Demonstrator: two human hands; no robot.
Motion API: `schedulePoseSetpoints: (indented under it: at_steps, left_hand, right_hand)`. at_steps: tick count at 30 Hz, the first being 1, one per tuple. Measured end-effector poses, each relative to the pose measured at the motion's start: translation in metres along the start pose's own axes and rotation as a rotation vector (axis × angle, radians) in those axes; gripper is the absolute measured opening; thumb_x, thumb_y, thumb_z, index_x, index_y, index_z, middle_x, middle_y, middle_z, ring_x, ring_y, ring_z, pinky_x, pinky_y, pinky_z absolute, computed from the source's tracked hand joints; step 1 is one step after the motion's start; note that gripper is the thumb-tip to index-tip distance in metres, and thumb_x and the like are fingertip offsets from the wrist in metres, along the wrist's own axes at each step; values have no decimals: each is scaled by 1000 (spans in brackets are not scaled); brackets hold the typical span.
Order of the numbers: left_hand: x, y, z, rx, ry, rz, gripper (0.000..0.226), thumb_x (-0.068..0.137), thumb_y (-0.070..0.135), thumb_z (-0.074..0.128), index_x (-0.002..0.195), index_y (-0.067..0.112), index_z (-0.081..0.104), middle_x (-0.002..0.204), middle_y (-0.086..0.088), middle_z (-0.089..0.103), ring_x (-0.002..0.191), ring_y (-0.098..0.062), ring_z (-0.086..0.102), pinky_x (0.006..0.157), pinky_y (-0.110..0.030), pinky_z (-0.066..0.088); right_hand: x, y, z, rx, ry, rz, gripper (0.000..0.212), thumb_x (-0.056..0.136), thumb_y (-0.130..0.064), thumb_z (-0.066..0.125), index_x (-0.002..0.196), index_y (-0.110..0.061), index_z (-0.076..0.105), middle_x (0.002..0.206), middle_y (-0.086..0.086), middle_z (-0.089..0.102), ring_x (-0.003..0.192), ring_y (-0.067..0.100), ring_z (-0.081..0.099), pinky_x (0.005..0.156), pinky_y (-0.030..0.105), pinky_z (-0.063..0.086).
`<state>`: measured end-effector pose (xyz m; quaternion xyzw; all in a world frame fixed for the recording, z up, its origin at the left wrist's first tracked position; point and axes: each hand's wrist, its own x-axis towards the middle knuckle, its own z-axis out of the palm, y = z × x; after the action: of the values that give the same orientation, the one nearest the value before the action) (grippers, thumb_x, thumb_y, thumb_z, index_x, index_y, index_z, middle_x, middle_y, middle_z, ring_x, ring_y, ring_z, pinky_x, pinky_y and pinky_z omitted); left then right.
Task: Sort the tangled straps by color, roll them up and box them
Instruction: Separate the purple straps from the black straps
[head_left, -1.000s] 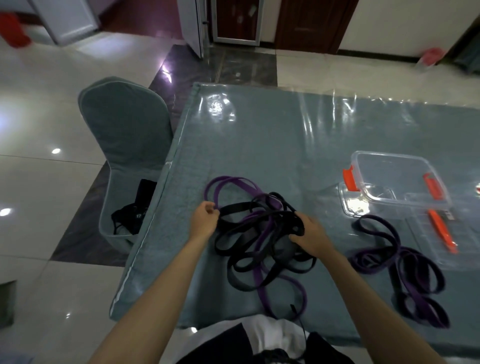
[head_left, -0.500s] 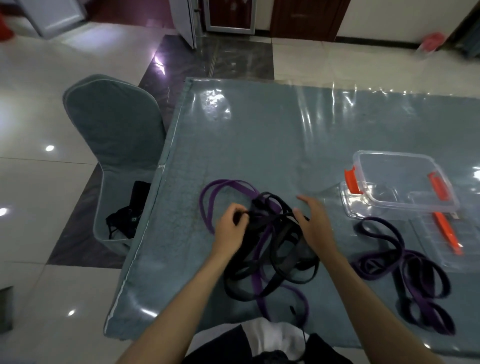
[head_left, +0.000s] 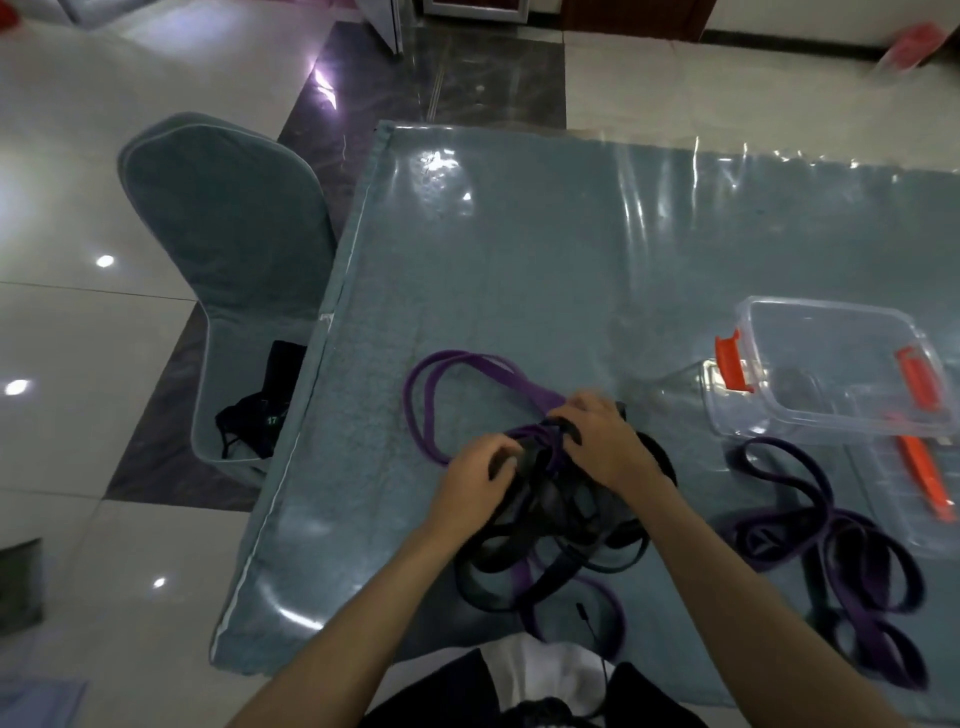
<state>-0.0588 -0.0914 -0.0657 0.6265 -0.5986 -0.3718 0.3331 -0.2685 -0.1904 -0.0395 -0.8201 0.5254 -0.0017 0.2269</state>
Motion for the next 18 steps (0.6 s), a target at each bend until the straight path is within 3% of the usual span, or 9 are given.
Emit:
schedulePoseSetpoints:
  at_steps: [1, 4, 7, 10, 14, 18]
  left_hand:
    - [6, -8, -4, 126, 1, -38, 32, 98, 16, 68, 130, 15, 65, 128, -4, 68, 121, -24, 62, 105, -46, 50]
    - [21, -27, -11, 388, -206, -218, 66, 99, 29, 67, 158, 23, 38, 158, -6, 47, 145, -30, 42, 120, -48, 34]
    - [26, -37, -6, 576, -157, -155, 43, 104, 31, 61, 146, 31, 53, 148, 3, 58, 136, -24, 52, 106, -42, 37]
    - [30, -37, -10, 458, 16, -129, 22, 106, 26, 60, 126, 25, 67, 124, 2, 75, 114, -24, 69, 92, -39, 45]
    - [45, -26, -40, 207, 226, -162, 19, 103, 13, 61, 119, 21, 70, 117, 1, 74, 107, -21, 69, 87, -34, 53]
    - [60, -12, -71, 142, 363, -138, 24, 101, 6, 59, 118, 19, 71, 115, 1, 74, 104, -19, 69, 87, -36, 54]
  right_hand:
    - [-2, 2, 0, 26, 41, 61, 41, 97, -10, 64, 137, -18, 66, 137, 11, 49, 127, 36, 48, 106, 46, 48]
    - [-13, 12, -2, 51, 36, 232, 45, 96, -9, 61, 139, -20, 65, 127, 14, 47, 117, 40, 53, 98, 49, 52]
    - [-26, 24, -5, 59, 47, 325, 44, 94, -12, 60, 135, -25, 67, 121, 12, 51, 114, 39, 57, 95, 51, 53]
    - [-39, 29, -8, 81, 112, 347, 46, 89, -11, 63, 131, -28, 71, 119, 8, 58, 108, 34, 63, 88, 45, 56]
    - [-46, 31, -11, 245, 197, 431, 38, 87, -15, 69, 122, -31, 76, 118, 2, 69, 104, 27, 68, 89, 37, 54]
    - [-39, 30, -16, 489, 243, 572, 31, 86, -15, 73, 115, -23, 76, 88, 3, 72, 82, 23, 67, 77, 33, 52]
